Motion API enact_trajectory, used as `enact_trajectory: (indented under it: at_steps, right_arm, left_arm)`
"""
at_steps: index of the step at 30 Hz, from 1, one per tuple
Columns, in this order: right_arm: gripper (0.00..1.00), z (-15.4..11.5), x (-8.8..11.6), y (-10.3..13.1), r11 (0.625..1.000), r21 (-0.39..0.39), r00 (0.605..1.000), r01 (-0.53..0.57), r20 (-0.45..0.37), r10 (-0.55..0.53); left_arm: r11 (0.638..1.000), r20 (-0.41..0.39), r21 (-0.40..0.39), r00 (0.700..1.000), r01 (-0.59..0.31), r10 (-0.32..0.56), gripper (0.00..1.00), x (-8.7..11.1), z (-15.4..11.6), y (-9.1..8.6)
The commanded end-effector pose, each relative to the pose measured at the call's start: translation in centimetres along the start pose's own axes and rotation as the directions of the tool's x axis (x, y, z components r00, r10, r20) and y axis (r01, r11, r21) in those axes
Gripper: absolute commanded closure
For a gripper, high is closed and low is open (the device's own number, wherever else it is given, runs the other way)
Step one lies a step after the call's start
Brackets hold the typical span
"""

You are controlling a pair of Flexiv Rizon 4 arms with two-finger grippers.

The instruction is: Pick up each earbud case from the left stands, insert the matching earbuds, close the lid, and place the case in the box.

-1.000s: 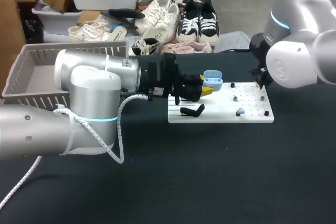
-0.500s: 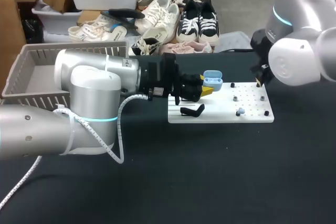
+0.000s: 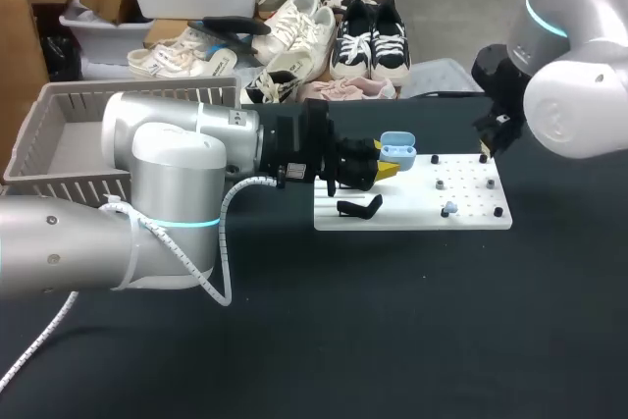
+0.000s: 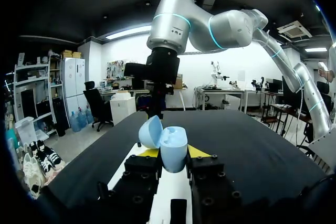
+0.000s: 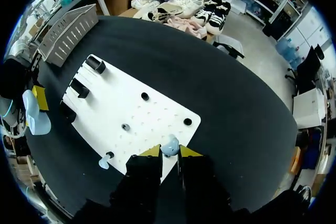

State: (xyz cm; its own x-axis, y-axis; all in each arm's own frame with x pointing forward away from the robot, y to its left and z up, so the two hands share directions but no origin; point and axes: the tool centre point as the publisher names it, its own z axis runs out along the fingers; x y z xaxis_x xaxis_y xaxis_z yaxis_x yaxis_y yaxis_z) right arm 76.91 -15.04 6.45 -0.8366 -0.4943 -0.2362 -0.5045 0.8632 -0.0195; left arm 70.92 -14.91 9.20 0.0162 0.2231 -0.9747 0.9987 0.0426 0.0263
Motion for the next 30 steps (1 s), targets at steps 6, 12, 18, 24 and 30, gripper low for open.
enact_trajectory:
  at_steps: [6, 12, 18, 24, 30]
  right_arm:
    - [1.0, -0.4, 0.7, 0.1, 1.0, 0.005, 1.0, -0.001, 0.016, 0.001]
    - [1.0, -0.4, 0.7, 0.1, 1.0, 0.005, 1.0, -0.001, 0.016, 0.001]
    - [1.0, -0.4, 0.7, 0.1, 1.0, 0.005, 1.0, -0.001, 0.016, 0.001]
    - [1.0, -1.1, 0.9, 0.1, 0.995, 0.026, 0.995, -0.097, -0.008, 0.097]
    - [1.0, -2.4, 1.9, -0.4, 0.917, 0.093, 0.913, -0.388, -0.1, 0.396]
  left_arm:
    - [1.0, 0.001, -0.006, 1.0, -0.001, 0.001, 1.0, 0.0, 0.0, -0.2]
    - [1.0, 0.001, -0.006, 1.0, -0.001, 0.001, 1.0, 0.0, 0.0, -0.2]
    - [1.0, 0.001, -0.006, 1.0, -0.001, 0.001, 1.0, 0.0, 0.0, -0.2]
    - [1.0, 0.001, -0.006, 1.0, -0.001, 0.001, 1.0, 0.0, 0.0, -0.2]
    - [1.0, 0.001, -0.006, 1.0, -0.001, 0.001, 1.0, 0.0, 0.0, -0.2]
